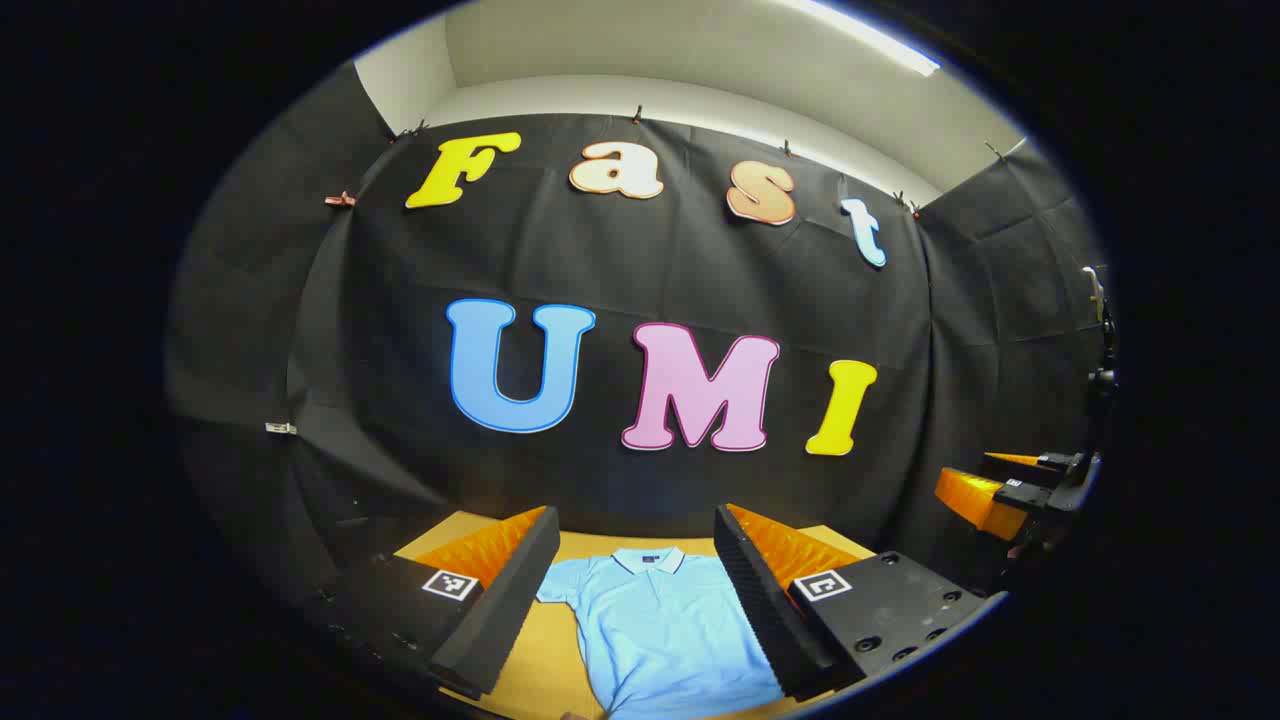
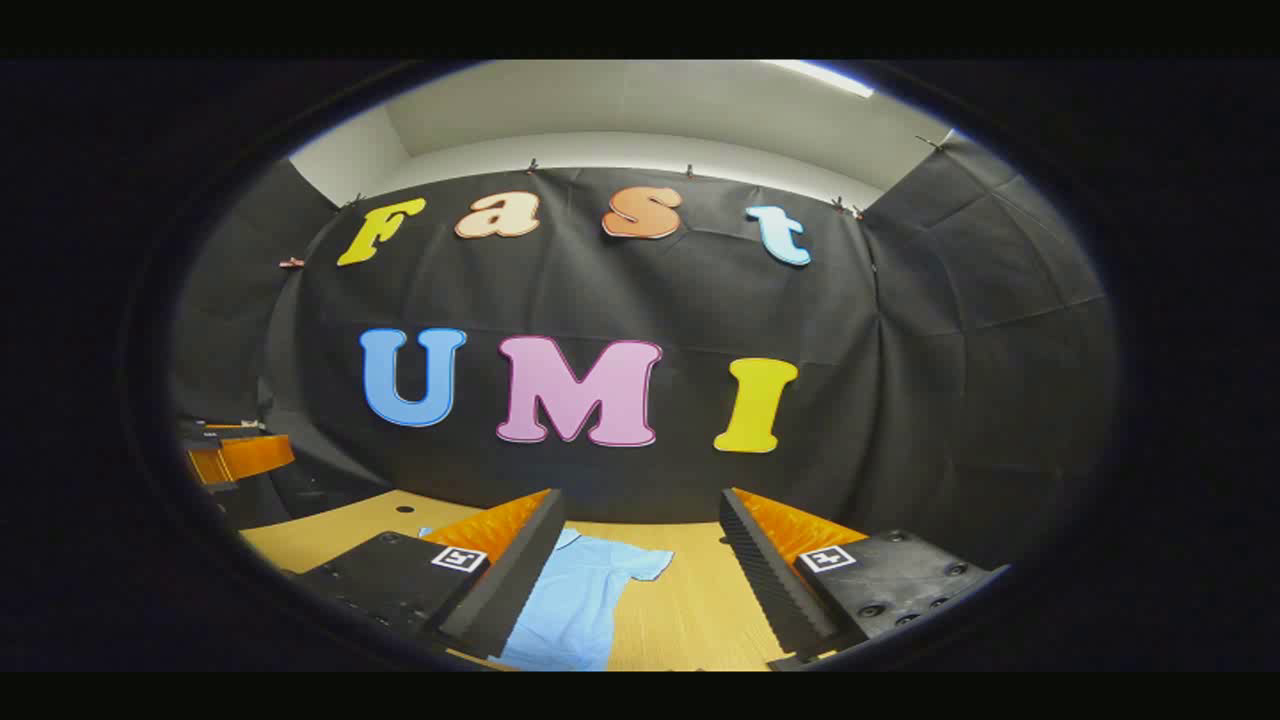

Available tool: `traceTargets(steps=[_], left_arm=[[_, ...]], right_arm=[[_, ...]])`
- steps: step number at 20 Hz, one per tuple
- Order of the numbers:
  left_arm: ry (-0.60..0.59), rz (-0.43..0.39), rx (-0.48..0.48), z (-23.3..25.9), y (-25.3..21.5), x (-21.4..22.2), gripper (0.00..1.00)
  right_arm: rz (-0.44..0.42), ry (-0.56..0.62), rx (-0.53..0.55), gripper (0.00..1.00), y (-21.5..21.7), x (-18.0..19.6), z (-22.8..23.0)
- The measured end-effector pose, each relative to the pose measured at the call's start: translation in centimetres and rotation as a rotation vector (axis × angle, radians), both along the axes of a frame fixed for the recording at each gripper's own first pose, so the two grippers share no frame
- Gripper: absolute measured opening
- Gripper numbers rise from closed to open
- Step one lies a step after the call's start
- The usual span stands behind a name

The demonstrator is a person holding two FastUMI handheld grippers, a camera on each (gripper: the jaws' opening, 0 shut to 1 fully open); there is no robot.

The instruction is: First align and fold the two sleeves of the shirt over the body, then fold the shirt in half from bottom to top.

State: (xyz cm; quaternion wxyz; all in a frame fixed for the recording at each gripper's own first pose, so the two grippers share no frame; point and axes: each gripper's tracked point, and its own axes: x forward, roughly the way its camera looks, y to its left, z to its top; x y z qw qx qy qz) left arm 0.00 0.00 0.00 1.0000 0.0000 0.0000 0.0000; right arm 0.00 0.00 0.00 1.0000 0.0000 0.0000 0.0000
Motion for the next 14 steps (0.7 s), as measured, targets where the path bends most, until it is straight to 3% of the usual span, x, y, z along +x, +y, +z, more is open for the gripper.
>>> traceTargets(steps=[4,14], left_arm=[[0.009,-0.001,-0.017,-0.2,0.3,-0.5,0.99],[0.035,-0.013,-0.002,-1.2,-0.5,-0.3,0.99]], right_arm=[[-0.019,0.007,-0.054,0.97,-1.2,-0.4,-0.1],[0.011,0.047,-0.039,0.97,-0.5,0.0,-1.3]])
